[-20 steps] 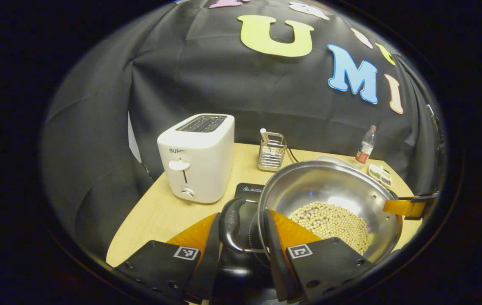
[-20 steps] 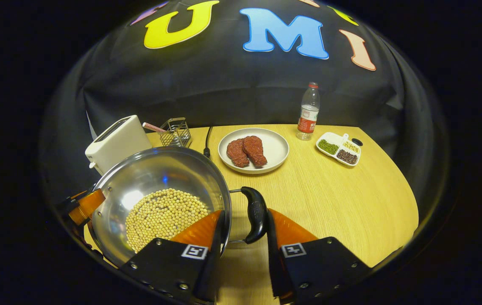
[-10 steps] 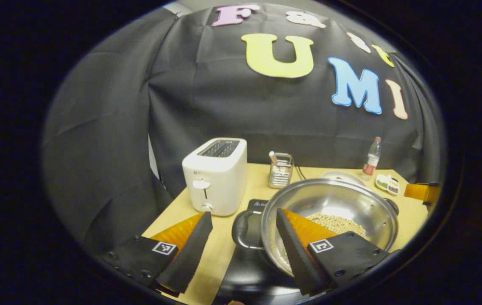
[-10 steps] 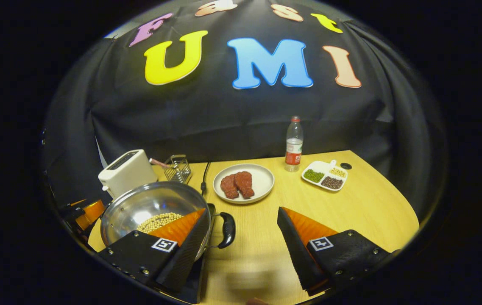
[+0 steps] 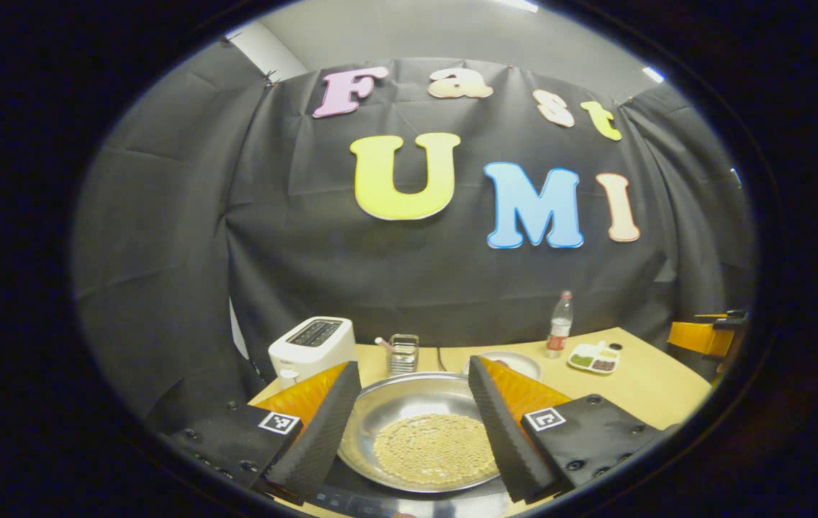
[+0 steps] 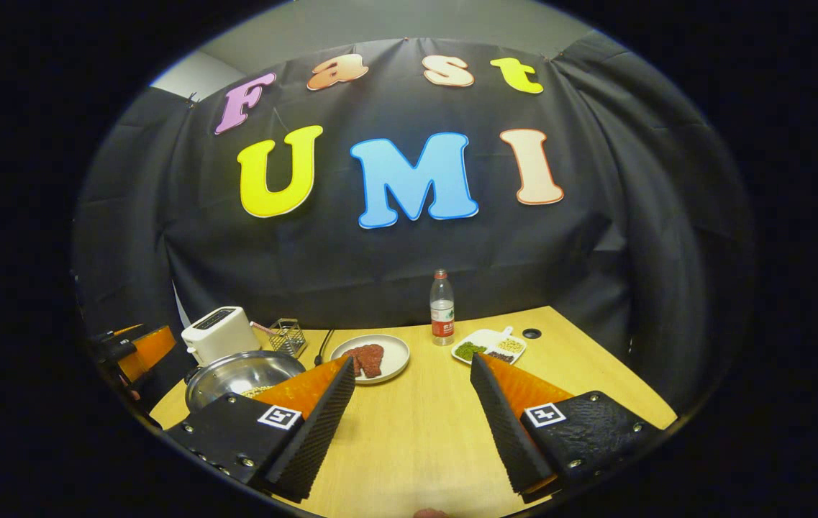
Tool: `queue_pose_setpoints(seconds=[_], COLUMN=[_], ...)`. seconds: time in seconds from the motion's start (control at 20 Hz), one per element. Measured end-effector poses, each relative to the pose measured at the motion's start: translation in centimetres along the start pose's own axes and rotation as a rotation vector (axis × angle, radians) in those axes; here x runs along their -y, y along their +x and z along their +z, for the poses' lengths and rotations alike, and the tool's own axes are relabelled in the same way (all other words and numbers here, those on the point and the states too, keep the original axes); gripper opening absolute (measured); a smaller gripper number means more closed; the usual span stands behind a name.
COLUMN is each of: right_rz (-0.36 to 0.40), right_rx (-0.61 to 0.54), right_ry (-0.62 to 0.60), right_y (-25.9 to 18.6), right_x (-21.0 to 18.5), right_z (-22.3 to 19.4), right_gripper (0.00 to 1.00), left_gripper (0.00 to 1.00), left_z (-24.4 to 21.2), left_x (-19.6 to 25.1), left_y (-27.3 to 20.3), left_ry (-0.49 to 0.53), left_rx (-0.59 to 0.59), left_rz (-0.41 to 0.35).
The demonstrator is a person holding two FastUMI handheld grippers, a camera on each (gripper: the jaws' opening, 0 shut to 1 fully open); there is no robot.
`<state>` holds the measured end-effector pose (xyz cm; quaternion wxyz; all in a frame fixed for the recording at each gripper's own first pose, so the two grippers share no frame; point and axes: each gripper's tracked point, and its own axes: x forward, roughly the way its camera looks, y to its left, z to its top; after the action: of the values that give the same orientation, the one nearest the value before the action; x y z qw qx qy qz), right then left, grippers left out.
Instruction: First push the handle of the pot to place it horizontally, then grasp the pot with both hands and set it on the induction cooktop.
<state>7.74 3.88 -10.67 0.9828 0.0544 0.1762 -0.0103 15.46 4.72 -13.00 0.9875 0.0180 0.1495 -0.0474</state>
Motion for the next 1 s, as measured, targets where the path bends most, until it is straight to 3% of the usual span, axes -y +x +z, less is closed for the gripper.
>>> queue_pose_setpoints(seconds=[0.1, 0.25, 0.55, 1.0], right_rz=[0.001, -0.009, 0.010, 0.003], right_rx=[0.022, 0.064, 0.117, 0.273], right_ry=[0.006, -0.023, -0.068, -0.095], right_y=[-1.6, -3.4, -6.7, -12.0], right_x=[2.3, 6.2, 11.4, 11.9], right_z=[1.0, 2.4, 4.0, 7.9], right_gripper=[0.97, 0.97, 0.97, 0.96], left_gripper=[0.94, 1.00, 1.00, 0.98], left_z=[1.0, 2.1, 4.4, 7.6], left_x=[3.1, 7.4, 13.1, 15.0], left_y=[-1.6, -3.8, -8.9, -12.4], left_ry=[-0.002, -0.007, -0.016, -0.001], left_rx=[0.018, 0.050, 0.123, 0.192], left_rz=[-0.016, -0.027, -0.019, -0.034])
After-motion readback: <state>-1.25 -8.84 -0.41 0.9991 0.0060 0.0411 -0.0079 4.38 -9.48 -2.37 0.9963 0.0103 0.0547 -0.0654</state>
